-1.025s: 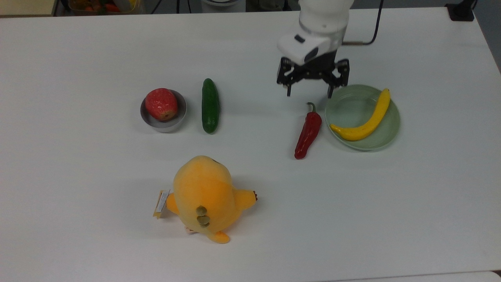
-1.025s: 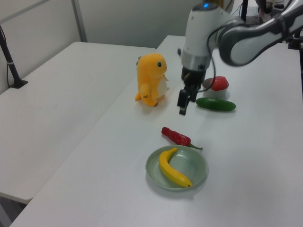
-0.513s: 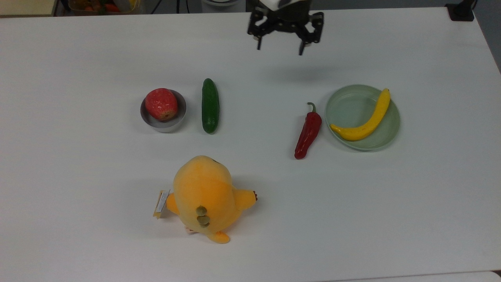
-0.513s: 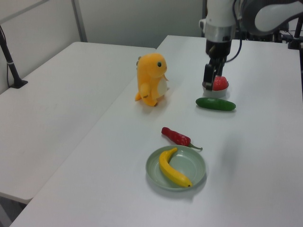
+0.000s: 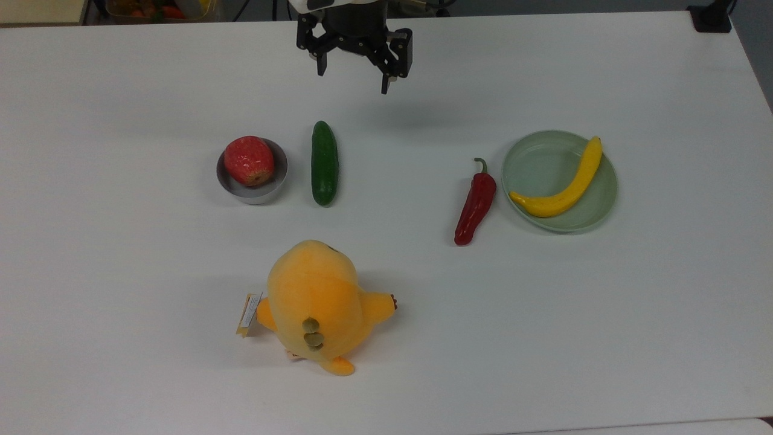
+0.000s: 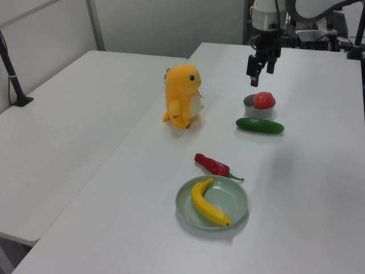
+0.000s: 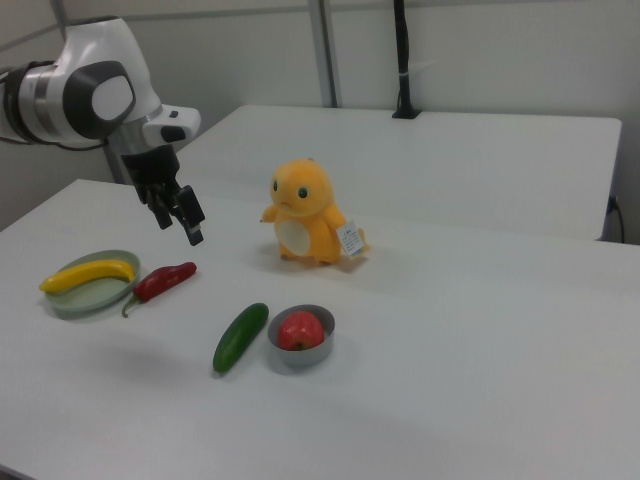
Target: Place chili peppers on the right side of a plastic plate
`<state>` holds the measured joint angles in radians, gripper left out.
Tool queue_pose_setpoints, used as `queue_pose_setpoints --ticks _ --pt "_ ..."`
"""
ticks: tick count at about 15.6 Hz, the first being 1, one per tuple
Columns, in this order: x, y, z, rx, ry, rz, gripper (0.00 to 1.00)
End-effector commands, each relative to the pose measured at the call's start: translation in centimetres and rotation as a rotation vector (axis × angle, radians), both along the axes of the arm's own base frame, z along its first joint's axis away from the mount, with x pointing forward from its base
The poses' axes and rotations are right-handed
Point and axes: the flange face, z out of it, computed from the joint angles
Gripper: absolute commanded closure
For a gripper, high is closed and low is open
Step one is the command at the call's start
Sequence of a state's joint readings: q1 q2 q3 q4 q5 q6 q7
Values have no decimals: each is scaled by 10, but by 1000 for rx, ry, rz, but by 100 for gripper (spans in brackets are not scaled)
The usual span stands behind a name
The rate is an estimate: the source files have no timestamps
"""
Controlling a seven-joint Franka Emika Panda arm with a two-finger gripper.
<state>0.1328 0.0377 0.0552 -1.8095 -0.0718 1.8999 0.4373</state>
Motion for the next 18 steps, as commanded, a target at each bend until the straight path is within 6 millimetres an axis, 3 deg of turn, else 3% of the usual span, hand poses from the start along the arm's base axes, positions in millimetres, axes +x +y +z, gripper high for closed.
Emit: queue_pose_setpoints --ticks 1,3,8,18 --pt "8 -7 -12 43 -24 -23 0" --pt "11 -7 -19 56 -13 -32 0" --pt "14 -9 -15 114 -39 -66 0" --pt "6 -7 -9 88 -19 64 0"
